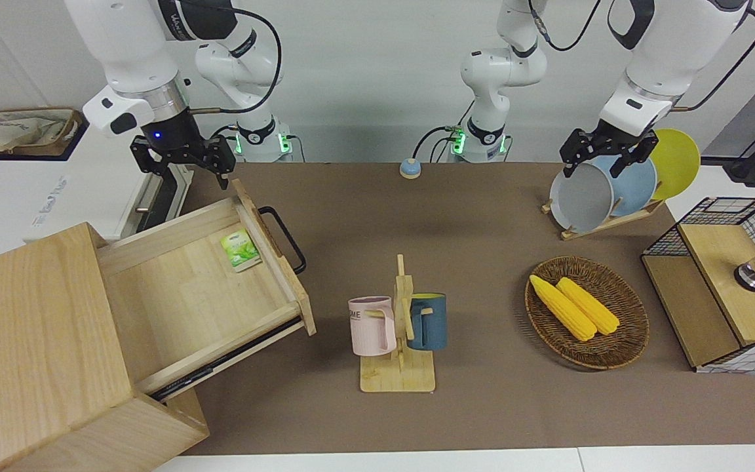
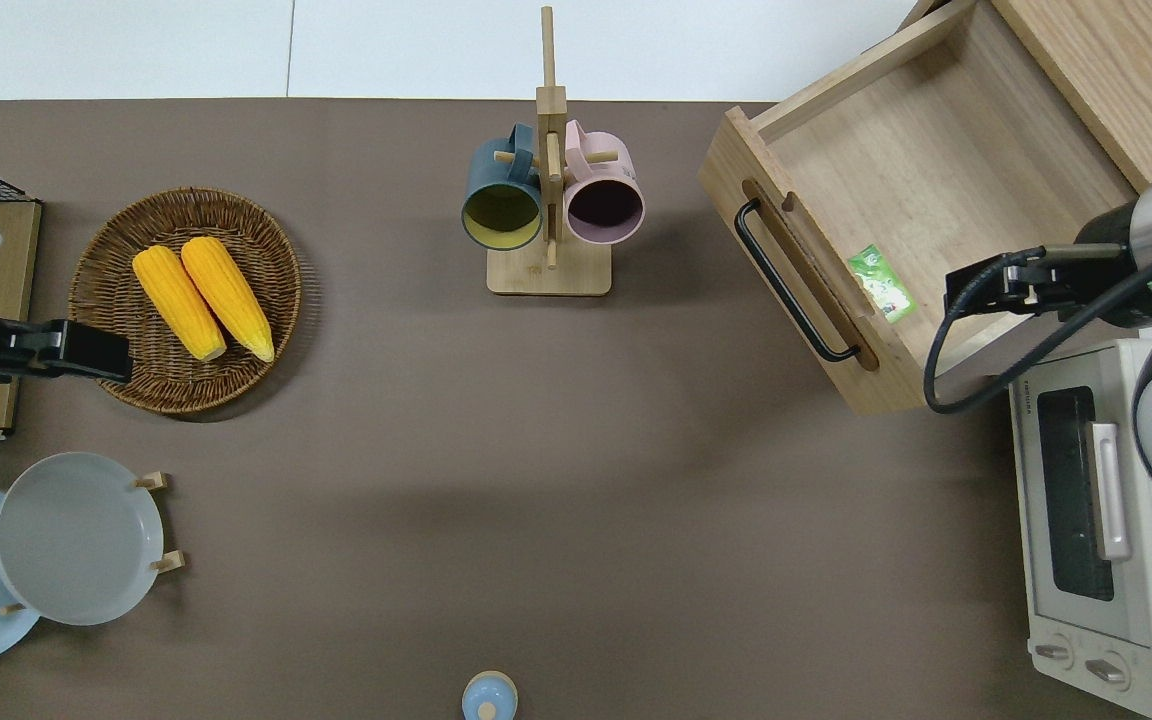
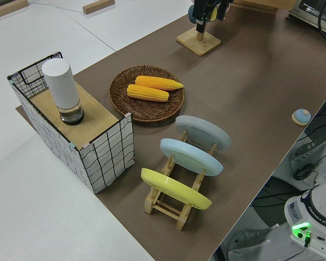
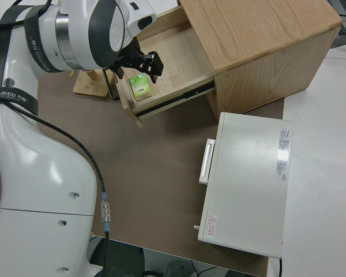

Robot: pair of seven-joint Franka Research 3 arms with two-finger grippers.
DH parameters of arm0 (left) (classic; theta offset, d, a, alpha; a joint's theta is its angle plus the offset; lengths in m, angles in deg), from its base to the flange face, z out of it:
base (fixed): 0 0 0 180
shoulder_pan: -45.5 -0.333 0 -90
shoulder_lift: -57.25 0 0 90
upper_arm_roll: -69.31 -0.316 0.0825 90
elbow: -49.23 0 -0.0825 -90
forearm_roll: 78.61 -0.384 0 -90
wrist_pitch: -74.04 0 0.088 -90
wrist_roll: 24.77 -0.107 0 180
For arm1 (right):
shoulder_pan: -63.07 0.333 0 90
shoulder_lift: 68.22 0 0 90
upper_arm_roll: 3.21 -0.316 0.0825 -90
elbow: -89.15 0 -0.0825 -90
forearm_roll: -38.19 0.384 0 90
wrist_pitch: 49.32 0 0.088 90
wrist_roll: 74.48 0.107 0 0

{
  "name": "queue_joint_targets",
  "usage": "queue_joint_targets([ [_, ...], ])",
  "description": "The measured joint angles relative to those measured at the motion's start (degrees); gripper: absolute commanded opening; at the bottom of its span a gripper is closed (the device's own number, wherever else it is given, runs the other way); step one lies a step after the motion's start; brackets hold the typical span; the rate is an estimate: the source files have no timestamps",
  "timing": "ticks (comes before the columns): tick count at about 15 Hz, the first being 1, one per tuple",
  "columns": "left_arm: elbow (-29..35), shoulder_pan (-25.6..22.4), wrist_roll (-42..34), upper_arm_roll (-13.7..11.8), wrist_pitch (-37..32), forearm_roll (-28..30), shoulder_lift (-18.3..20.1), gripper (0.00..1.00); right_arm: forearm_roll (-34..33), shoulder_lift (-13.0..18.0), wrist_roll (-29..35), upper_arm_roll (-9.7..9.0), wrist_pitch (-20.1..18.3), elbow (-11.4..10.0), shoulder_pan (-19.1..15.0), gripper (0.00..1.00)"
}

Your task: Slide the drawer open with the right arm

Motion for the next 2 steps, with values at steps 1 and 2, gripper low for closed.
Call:
queue_joint_targets([
  [1,0.0,0.0,0.0,0.0,0.0,0.0,0.0,0.99,0.0,-0.1,0.0,-0.08,0.0,0.0,0.0,0.985],
  [2,0.0,0.0,0.0,0.0,0.0,0.0,0.0,0.99,0.0,-0.2,0.0,-0.19,0.0,-0.1,0.0,0.985],
])
